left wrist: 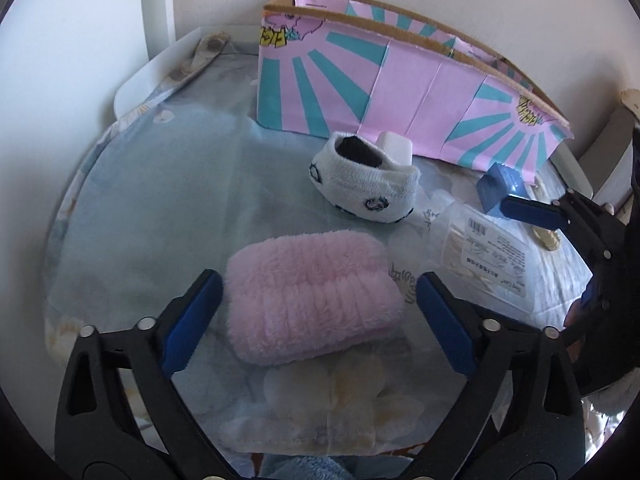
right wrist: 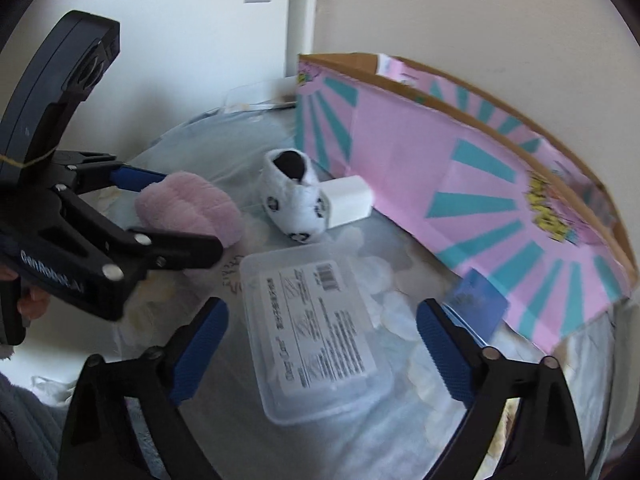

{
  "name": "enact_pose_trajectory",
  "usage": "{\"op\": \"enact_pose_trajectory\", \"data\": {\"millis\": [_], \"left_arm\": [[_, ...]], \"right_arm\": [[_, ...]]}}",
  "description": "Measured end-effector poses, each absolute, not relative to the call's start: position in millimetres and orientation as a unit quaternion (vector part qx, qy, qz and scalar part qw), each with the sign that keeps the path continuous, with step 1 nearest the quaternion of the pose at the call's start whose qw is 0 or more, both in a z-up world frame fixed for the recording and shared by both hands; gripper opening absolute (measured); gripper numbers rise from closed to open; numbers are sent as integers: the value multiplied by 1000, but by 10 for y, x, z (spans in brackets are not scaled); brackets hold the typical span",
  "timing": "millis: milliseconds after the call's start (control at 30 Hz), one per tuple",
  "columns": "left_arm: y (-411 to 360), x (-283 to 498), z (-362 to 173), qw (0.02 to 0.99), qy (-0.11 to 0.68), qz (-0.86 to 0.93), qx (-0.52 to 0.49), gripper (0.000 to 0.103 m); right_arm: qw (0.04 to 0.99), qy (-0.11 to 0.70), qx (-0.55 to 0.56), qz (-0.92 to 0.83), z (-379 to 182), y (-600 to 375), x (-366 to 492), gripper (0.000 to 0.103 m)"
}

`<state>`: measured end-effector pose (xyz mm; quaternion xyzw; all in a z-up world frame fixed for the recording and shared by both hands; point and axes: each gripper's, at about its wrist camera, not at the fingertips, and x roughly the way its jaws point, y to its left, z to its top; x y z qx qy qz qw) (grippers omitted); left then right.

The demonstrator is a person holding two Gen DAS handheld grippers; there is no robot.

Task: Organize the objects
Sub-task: 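Grasp the pink fuzzy pouch with the left tool while the right tool grasps the clear case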

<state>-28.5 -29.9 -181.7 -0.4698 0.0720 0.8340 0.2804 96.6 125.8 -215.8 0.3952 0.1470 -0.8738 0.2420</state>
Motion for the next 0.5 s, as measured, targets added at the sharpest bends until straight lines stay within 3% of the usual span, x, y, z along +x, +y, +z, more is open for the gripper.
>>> {"op": "enact_pose_trajectory", "data": {"millis": [133,267,500], "left_arm": [[-277,-282,-1852,275,81,832,-475,77],[-287,-281,-1849,273,84,832,-476,70],[-286,-239,-1759,285,87,833,-465,52]], "right_arm": [[260,151,404,-864,-2227,1225,931,75],[271,153,407,-859,-2253,1211,920,65],[271,155,405,-859,-2222,1208,902,55]]}}
